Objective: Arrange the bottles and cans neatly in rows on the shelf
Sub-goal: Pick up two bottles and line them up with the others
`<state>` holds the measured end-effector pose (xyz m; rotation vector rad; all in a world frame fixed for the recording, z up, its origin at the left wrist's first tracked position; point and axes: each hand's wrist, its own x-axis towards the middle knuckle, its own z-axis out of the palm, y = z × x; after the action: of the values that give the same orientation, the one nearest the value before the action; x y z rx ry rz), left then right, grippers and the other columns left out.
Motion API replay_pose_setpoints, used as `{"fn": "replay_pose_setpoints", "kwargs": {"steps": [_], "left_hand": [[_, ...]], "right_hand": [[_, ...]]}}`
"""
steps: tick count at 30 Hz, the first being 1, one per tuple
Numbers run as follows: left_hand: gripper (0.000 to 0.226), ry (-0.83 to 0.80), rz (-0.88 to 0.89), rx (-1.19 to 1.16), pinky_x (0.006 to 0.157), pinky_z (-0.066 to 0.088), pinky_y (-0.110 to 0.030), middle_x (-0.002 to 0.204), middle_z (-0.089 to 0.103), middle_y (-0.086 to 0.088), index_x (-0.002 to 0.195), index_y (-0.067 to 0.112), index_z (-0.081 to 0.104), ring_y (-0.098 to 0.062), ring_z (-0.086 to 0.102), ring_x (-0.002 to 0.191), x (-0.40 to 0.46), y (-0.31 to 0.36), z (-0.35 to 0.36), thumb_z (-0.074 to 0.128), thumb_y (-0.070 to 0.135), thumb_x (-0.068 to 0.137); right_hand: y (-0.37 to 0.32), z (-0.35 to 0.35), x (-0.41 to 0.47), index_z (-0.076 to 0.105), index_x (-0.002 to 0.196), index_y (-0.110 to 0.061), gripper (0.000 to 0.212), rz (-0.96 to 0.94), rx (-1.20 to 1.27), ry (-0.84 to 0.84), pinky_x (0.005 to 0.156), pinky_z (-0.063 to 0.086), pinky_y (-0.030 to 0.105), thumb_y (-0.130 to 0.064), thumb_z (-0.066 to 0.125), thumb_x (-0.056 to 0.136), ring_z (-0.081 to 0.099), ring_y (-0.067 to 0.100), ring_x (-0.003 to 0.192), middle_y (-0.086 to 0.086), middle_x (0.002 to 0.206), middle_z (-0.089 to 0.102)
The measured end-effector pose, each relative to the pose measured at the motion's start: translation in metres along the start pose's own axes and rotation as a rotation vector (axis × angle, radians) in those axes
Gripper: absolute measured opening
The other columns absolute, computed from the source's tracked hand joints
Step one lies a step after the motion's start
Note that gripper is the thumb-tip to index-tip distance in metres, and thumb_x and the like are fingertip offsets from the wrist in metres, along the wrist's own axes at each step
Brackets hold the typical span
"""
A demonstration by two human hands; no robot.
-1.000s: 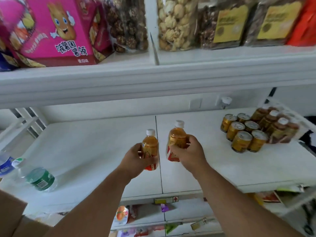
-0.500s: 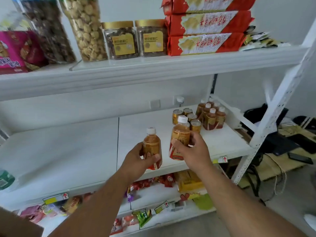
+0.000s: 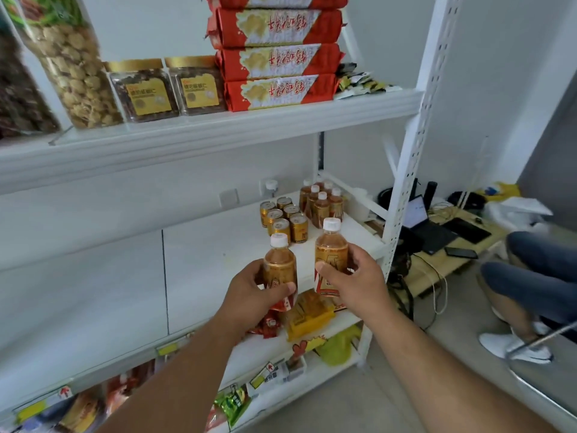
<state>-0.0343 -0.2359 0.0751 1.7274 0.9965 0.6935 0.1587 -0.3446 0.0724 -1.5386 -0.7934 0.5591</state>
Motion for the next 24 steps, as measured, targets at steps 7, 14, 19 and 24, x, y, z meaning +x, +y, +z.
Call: {"fn": "replay_pose_setpoints", "kwargs": {"steps": [7, 14, 19, 24], "left_hand": [[0.045, -0.081, 0.056, 0.027, 0.064, 0.042, -0.004, 0.102, 0.065, 0.023, 0.101, 0.046, 0.058, 0.014, 0.059, 0.089, -0.009, 0.014, 0.02, 0.087, 0.044, 0.067], [0.051, -0.097, 0.086, 0.005, 0.061, 0.043, -0.003, 0.101, 0.065, 0.023, 0.113, 0.041, 0.058, 0.014, 0.059, 0.088, -0.02, 0.029, 0.054, 0.086, 0.04, 0.07], [0.056, -0.051, 0.066, -0.006, 0.066, 0.04, -0.008, 0.104, 0.061, 0.025, 0.116, 0.043, 0.055, 0.009, 0.057, 0.094, -0.029, 0.042, 0.085, 0.085, 0.045, 0.069], [0.062, -0.019, 0.053, -0.02, 0.07, 0.045, -0.013, 0.107, 0.065, 0.018, 0.124, 0.033, 0.058, 0.003, 0.06, 0.096, -0.036, 0.047, 0.119, 0.086, 0.039, 0.07]], "right_hand": [[0.002, -0.022, -0.03, 0.068, 0.114, -0.039, 0.055, -0.016, -0.034, 0.053, 0.085, 0.059, 0.035, -0.054, 0.084, 0.063, 0.069, -0.002, 0.093, -0.021, 0.102, 0.073], [0.006, -0.059, -0.041, 0.068, 0.115, -0.039, 0.05, -0.039, -0.042, 0.064, 0.086, 0.058, 0.034, -0.047, 0.086, 0.069, 0.069, 0.0, 0.096, -0.018, 0.105, 0.073], [0.008, -0.095, -0.04, 0.067, 0.115, -0.04, 0.053, -0.024, -0.033, 0.042, 0.085, 0.059, 0.038, -0.05, 0.085, 0.066, 0.069, 0.001, 0.096, -0.017, 0.105, 0.073], [0.009, -0.128, -0.026, 0.066, 0.108, -0.05, 0.047, -0.042, -0.062, 0.006, 0.083, 0.057, 0.033, -0.058, 0.081, 0.064, 0.067, -0.005, 0.093, -0.026, 0.102, 0.071]]}}
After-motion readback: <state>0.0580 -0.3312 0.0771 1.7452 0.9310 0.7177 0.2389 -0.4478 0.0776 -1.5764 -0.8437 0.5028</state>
